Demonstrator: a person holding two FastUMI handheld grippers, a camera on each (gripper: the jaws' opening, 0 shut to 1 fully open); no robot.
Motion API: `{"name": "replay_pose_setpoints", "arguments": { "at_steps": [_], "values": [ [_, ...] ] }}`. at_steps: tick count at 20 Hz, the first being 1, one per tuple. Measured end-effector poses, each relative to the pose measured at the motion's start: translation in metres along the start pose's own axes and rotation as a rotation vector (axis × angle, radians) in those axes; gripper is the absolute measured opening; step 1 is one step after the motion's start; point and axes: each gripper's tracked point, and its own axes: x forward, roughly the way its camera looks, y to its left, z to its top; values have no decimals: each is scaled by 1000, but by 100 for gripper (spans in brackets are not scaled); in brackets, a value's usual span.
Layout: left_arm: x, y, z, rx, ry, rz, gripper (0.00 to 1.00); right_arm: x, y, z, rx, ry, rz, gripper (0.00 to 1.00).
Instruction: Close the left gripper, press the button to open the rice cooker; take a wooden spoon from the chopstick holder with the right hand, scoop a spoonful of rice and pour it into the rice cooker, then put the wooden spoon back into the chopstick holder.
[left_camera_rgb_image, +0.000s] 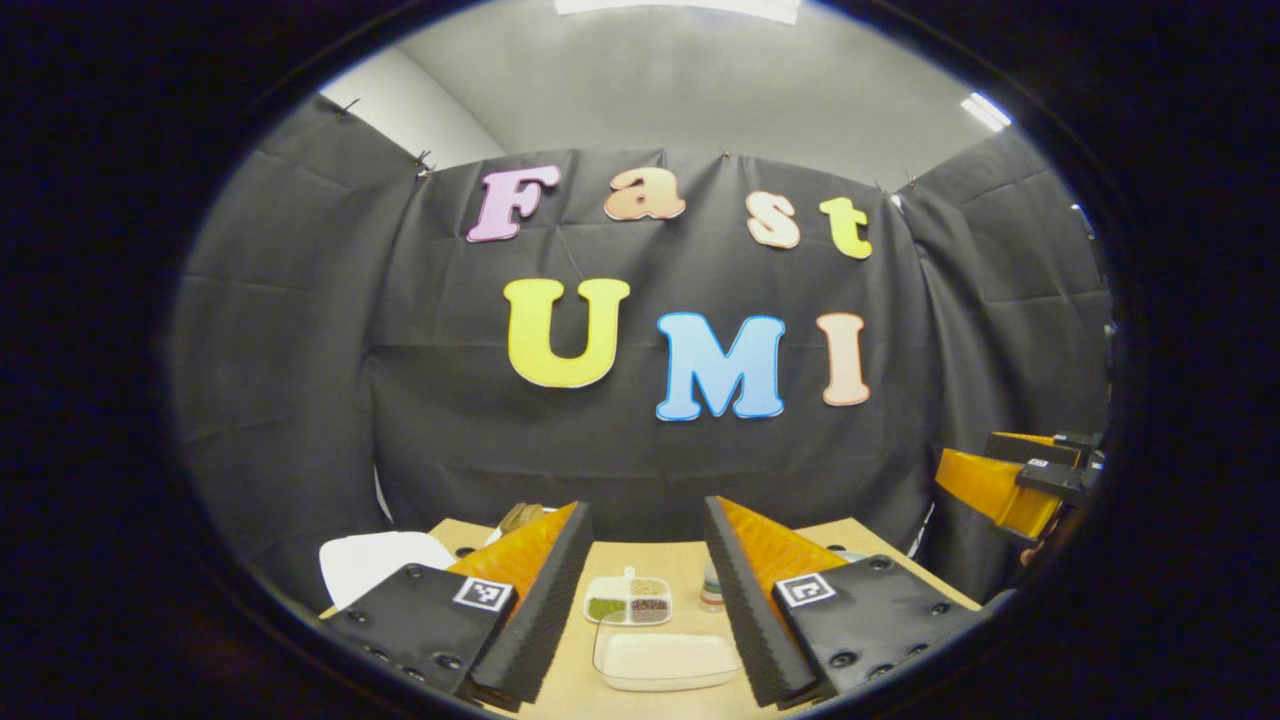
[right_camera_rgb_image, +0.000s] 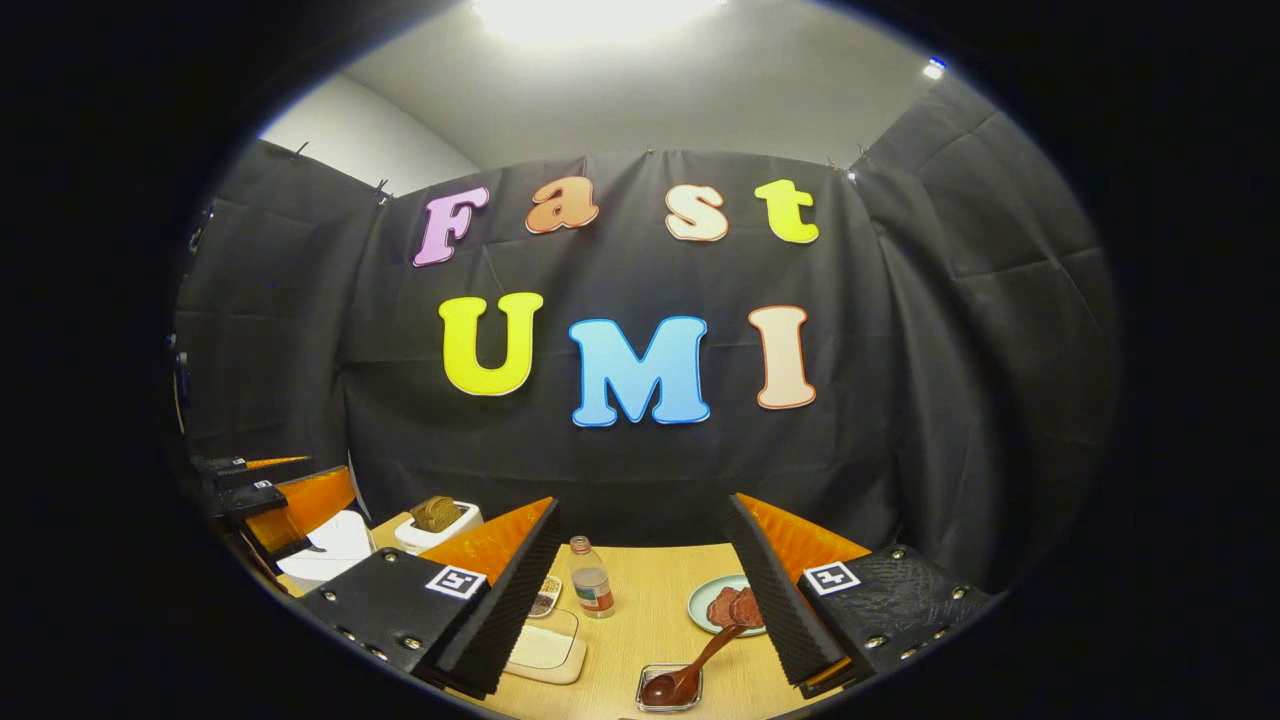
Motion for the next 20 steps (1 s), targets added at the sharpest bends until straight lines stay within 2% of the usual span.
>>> {"name": "replay_pose_setpoints", "arguments": {
  "at_steps": [4,7,9,10,11,15,17,20],
  "values": [
    [7,30,-35,-28,118,18,40,1,4,-5,-13,15,13,99],
    [13,74,-63,-98,212,70,9,1,2,-8,-14,19,9,100],
    [14,107,-90,-146,297,104,8,0,1,-8,-13,16,2,100],
    [15,127,-103,-158,329,135,9,1,1,-9,-13,16,1,96],
    [11,143,-114,-178,349,157,9,0,0,-11,-14,17,-2,99],
    [9,203,-151,-234,430,248,9,4,-4,-21,-10,41,-5,99],
    [14,225,-165,-276,467,267,9,6,-5,-26,-11,56,-9,99],
    [18,255,-185,-271,520,302,7,7,-6,-30,-16,75,-17,99]
  ]
}}
